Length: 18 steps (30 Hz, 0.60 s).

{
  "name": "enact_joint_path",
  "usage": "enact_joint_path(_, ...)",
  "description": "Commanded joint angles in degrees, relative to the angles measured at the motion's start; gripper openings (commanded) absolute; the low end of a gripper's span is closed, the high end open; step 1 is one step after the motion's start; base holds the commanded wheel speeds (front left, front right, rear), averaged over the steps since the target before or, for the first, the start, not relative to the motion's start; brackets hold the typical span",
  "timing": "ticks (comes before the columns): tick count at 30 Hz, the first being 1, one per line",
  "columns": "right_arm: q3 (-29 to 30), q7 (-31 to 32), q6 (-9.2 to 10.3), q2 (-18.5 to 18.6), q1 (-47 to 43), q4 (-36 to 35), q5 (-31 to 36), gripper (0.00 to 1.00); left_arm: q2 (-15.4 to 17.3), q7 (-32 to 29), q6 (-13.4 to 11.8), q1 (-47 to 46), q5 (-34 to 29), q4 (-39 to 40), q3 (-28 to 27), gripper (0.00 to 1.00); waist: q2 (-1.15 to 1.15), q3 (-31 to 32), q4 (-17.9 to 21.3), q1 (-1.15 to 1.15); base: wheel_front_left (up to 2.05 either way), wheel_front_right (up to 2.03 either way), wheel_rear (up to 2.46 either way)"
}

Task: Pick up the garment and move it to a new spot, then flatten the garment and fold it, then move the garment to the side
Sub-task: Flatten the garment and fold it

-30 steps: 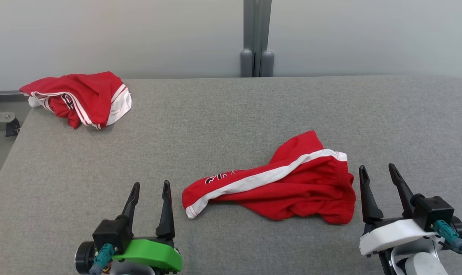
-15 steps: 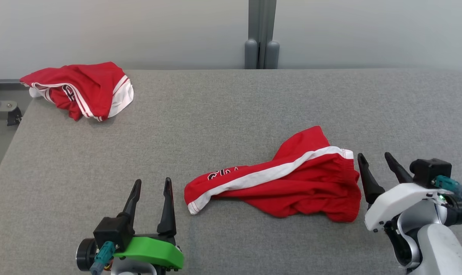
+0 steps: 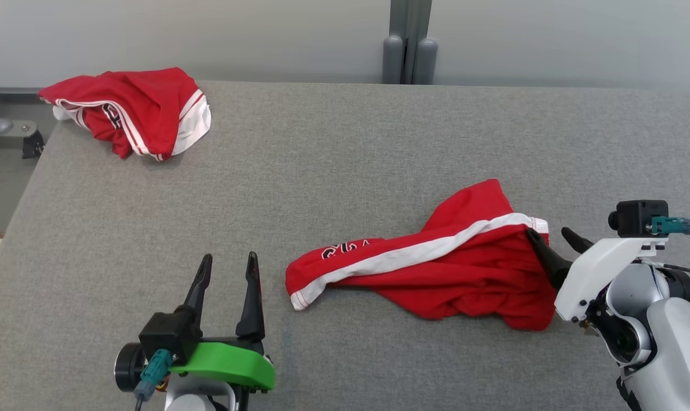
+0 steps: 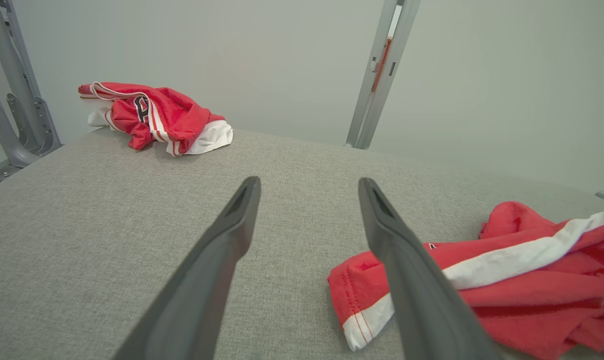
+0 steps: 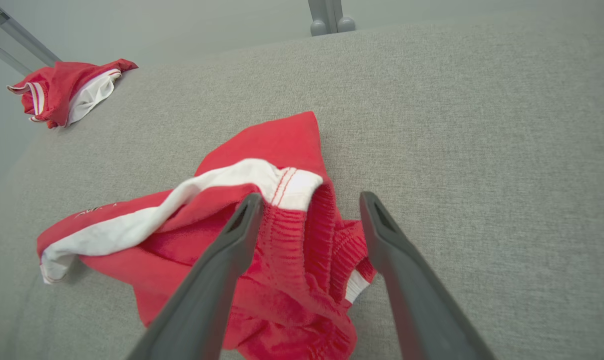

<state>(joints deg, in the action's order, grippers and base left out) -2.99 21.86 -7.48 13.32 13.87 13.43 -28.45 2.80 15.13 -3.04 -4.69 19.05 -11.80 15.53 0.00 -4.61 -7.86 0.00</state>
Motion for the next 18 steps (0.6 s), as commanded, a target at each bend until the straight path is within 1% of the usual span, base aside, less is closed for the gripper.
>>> enact_joint_path(1, -0.29, 0.72, -0.02, 0.11, 0.85, 0.59, -1.48, 1.0, 0.18, 0.02, -0.22, -0.88, 0.32, 0.03, 0.05, 1.0, 0.0, -0.76, -0.75, 0.0, 0.0, 0.0, 0.0)
enact_joint_path(6, -0.83, 1.74, -0.02, 1.12, 1.93, 1.62, -4.63, 0.99, 0.18, 0.02, -0.39, -1.29, 0.42, 0.1, 0.11, 1.0, 0.0, -1.45, -1.68, 0.0, 0.0, 0.0, 0.0)
enact_joint_path(7, -0.99, 1.63, -0.02, 1.42, 2.02, 1.72, -5.02, 0.76, 0.18, 0.02, -0.39, -1.18, 0.43, 0.1, 0.09, 1.0, 0.0, -1.54, -1.84, 0.0, 0.0, 0.0, 0.0)
enact_joint_path(8, -1.1, 1.3, -0.02, 1.72, 2.06, 1.71, -5.16, 0.59, 0.18, 0.02, -0.4, -1.19, 0.45, 0.12, 0.06, 1.0, 0.0, -1.58, -1.95, 0.0, 0.0, 0.0, 0.0)
enact_joint_path(9, -1.12, 0.8, -0.02, 2.03, 2.1, 1.64, -5.42, 0.47, 0.18, 0.02, -0.39, -1.17, 0.46, 0.12, 0.01, 1.0, 0.0, -1.6, -2.06, 0.0, 0.0, 0.0, 0.0)
enact_joint_path(10, -1.16, 0.56, -0.02, 2.17, 2.08, 1.66, -5.56, 0.46, 0.18, 0.02, -0.39, -1.12, 0.45, 0.1, -0.01, 1.0, 0.0, -1.58, -2.11, 0.0, 0.0, 0.0, 0.0)
enact_joint_path(13, -0.9, -0.43, -0.02, 2.35, 2.1, 1.42, -6.63, 0.48, 0.18, 0.02, -0.37, -0.72, 0.39, -0.08, -0.1, 1.0, 0.0, -1.36, -2.11, 0.0, 0.0, 0.0, 0.0)
enact_joint_path(14, -1.02, -0.45, -0.02, 2.42, 2.05, 1.45, -6.84, 0.47, 0.18, 0.02, -0.37, -0.58, 0.36, -0.13, -0.07, 1.0, 0.0, -1.28, -2.05, 0.0, 0.0, 0.0, 0.0)
enact_joint_path(15, -1.24, -0.53, -0.02, 2.5, 2.02, 1.48, -7.16, 0.4, 0.18, 0.02, -0.27, -0.41, 0.27, -0.27, 0.09, 1.0, 0.0, -1.2, -1.93, 0.0, 0.0, 0.0, 0.0)
enact_joint_path(16, -1.36, -0.64, -0.02, 2.54, 2.03, 1.57, -7.39, 0.37, 0.18, 0.02, -0.19, -0.32, 0.19, -0.33, 0.25, 1.0, 0.0, -1.14, -1.83, 0.0, 0.0, 0.0, 0.0)
enact_joint_path(17, -1.49, -0.88, -0.02, 2.55, 2.08, 1.67, -7.57, 0.29, 0.18, 0.02, -0.08, -0.22, 0.13, -0.44, 0.4, 1.0, 0.0, -1.09, -1.7, 0.0, 0.0, 0.0, 0.0)
enact_joint_path(18, -1.6, -1.09, -0.02, 2.55, 2.17, 1.76, -7.76, 0.25, 0.18, 0.02, 0.01, -0.19, 0.08, -0.55, 0.5, 1.0, 0.0, -1.08, -1.59, 0.0, 0.0, 0.0, 0.0)
